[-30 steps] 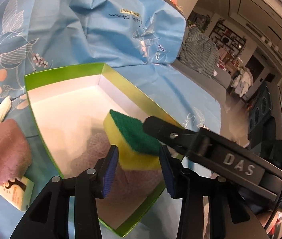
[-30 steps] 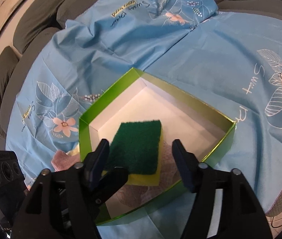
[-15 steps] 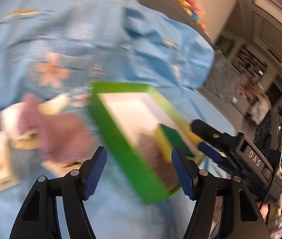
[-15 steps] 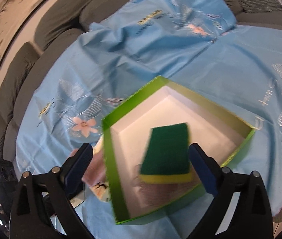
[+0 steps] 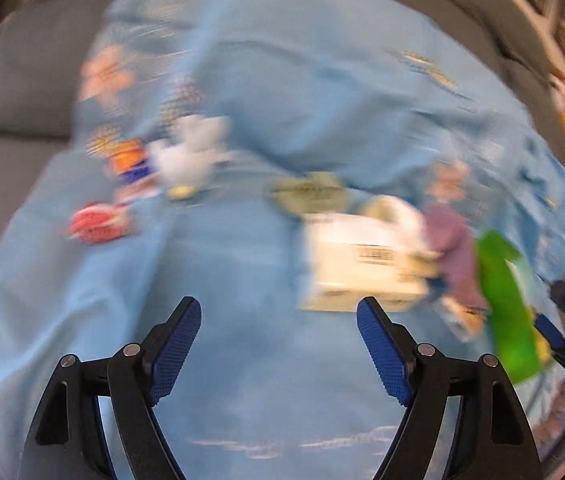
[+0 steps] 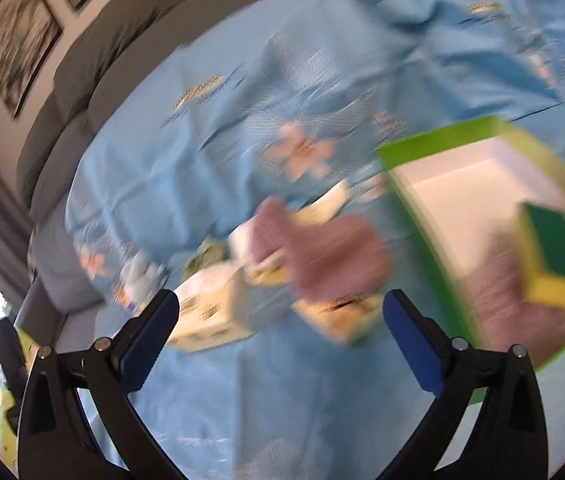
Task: Organize soft objects
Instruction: 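Move the left tool to the red-and-white knit sock and grasp it, then lift the knit sock with the left tool toward the green box, then lower the sock into the green box and open the left tool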
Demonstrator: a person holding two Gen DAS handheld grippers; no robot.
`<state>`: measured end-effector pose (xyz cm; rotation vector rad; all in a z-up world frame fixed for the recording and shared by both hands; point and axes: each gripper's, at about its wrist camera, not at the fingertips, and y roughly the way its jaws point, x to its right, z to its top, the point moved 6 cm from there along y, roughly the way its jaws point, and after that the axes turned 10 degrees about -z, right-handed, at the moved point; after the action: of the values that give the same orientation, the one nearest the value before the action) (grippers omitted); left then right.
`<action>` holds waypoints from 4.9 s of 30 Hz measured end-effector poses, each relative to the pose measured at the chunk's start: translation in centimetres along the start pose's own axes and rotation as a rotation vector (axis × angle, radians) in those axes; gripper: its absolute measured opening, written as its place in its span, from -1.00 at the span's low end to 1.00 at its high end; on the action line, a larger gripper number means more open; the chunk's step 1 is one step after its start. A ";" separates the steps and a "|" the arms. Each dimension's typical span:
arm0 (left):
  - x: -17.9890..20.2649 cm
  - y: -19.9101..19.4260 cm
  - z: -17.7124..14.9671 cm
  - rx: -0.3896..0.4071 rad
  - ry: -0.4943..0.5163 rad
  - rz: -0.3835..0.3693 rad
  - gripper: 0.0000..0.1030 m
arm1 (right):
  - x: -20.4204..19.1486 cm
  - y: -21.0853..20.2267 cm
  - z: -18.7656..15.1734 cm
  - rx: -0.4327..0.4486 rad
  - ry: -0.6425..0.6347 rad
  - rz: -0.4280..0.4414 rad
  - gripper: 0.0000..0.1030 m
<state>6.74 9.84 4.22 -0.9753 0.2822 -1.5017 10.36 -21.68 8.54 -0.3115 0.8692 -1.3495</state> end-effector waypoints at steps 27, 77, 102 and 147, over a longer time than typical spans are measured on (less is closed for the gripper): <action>-19.2 -2.1 -1.7 0.030 -0.582 0.223 0.57 | -36.8 20.5 -12.4 -0.540 -0.439 0.248 0.42; -0.4 -1.8 -4.8 -0.272 -0.226 -0.372 0.42 | -5.0 4.7 -11.8 -0.439 -0.029 -0.130 0.24; 8.5 2.2 -10.1 -0.448 0.047 -0.398 0.10 | -3.9 5.8 -13.1 -0.502 0.022 0.079 -0.22; 36.3 9.4 -4.6 -0.361 0.585 -0.677 -0.01 | 13.8 -3.0 5.8 0.093 0.205 -0.140 -0.27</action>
<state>14.45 -26.76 9.60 -0.9344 0.7094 -2.4164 11.92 -36.86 9.34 -0.1652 0.9649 -1.5671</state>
